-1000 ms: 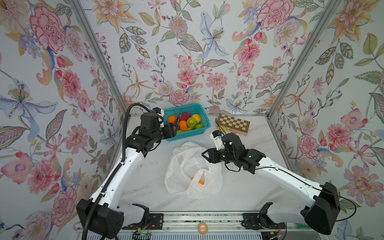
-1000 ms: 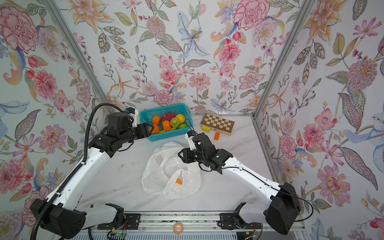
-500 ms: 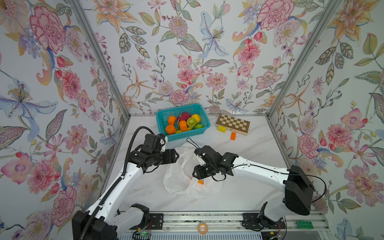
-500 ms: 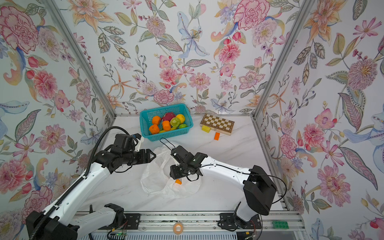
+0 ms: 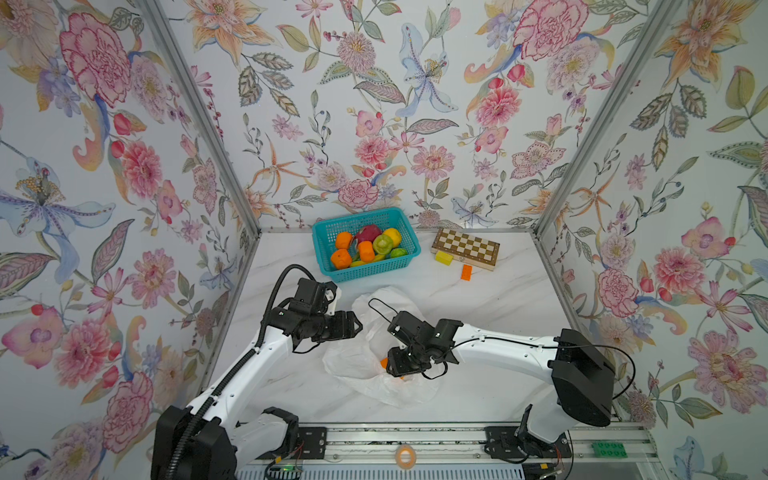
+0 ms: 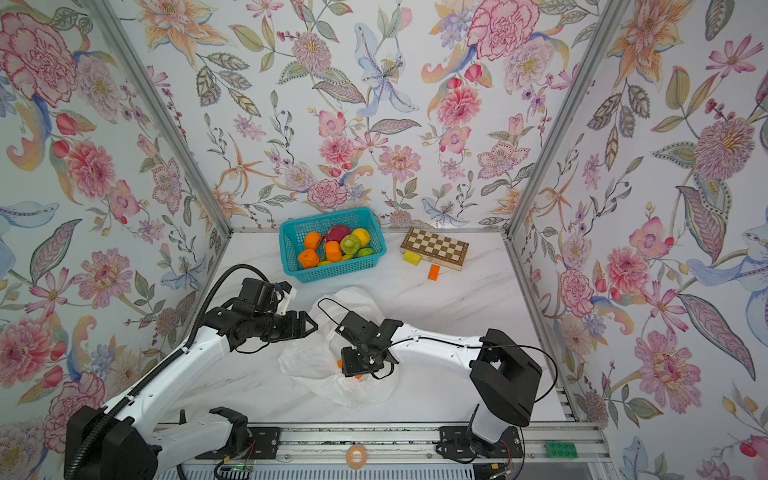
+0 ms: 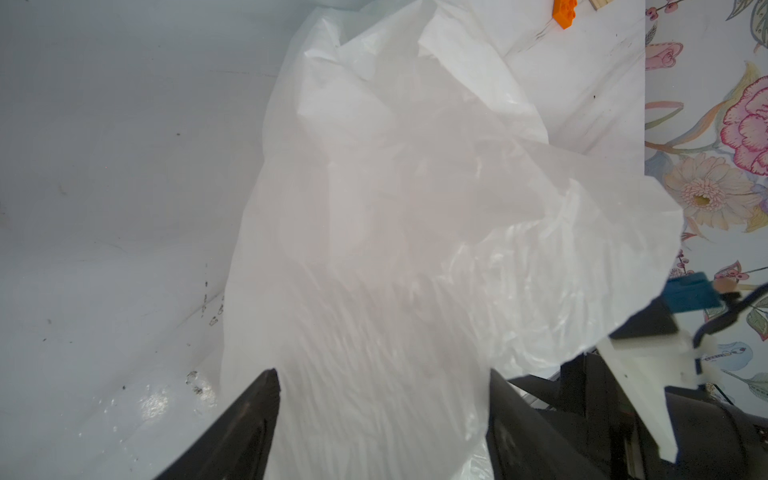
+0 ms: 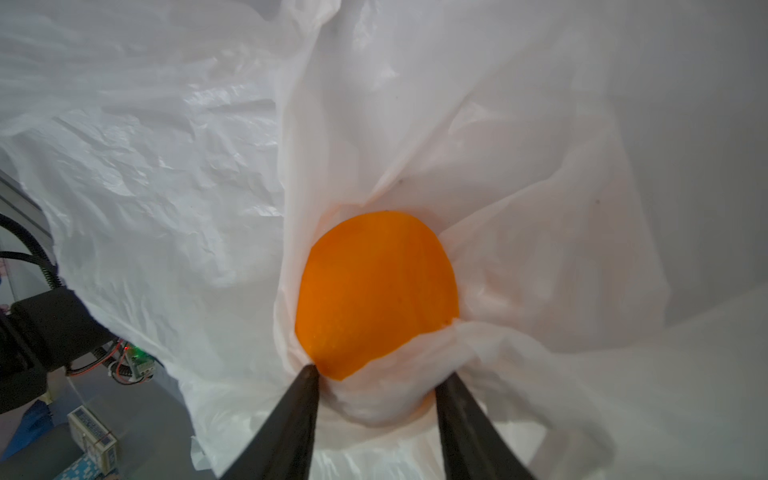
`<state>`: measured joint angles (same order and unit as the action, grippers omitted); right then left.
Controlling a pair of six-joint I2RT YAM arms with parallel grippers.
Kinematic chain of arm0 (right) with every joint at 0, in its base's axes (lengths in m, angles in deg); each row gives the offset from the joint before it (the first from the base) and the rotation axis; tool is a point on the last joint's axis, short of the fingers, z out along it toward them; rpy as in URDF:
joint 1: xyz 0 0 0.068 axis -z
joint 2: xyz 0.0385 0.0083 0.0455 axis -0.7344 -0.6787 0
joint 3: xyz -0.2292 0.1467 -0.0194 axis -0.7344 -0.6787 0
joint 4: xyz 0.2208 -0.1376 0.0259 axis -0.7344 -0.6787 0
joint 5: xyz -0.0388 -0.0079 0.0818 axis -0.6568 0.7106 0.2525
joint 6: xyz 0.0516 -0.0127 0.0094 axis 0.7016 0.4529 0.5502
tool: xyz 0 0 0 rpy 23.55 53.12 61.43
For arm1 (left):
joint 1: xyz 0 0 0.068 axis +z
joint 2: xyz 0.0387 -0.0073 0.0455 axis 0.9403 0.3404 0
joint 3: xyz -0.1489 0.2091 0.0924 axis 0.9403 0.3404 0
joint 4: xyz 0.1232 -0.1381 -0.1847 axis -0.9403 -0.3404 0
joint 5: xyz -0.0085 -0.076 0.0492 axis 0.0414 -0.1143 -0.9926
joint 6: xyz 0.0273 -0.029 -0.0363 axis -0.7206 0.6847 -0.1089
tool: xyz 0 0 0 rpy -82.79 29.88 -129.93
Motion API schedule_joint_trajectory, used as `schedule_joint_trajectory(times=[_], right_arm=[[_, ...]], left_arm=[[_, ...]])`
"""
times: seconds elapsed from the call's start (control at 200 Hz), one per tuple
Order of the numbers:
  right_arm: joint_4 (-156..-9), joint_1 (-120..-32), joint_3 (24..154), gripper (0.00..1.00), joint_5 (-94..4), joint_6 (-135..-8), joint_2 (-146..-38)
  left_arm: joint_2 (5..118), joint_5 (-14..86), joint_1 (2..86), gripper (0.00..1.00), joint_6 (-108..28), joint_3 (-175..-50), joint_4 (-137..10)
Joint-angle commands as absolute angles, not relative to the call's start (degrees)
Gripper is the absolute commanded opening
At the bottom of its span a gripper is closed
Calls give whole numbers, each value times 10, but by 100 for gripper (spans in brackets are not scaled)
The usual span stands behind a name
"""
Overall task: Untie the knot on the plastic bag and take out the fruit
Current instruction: 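Move both grippers back to the bag and reach the right gripper inside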
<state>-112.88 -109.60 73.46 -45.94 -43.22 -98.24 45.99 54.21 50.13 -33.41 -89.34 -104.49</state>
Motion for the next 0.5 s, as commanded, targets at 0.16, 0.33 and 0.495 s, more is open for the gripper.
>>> schedule_joint_trajectory(times=[0.16, 0.33, 0.495], right_arm=[[-1109, -1126, 718, 50, -565, -388, -1001], [-1111, -1134, 728, 45, -659, -358, -997], [-1079, -1147, 723, 51, -706, -358, -961]], left_arm=[[516, 546, 498, 69, -347, -891, -930], [623, 561, 497, 41, -291, -939, -781], [736, 584, 492, 23, -284, -1073, -755]])
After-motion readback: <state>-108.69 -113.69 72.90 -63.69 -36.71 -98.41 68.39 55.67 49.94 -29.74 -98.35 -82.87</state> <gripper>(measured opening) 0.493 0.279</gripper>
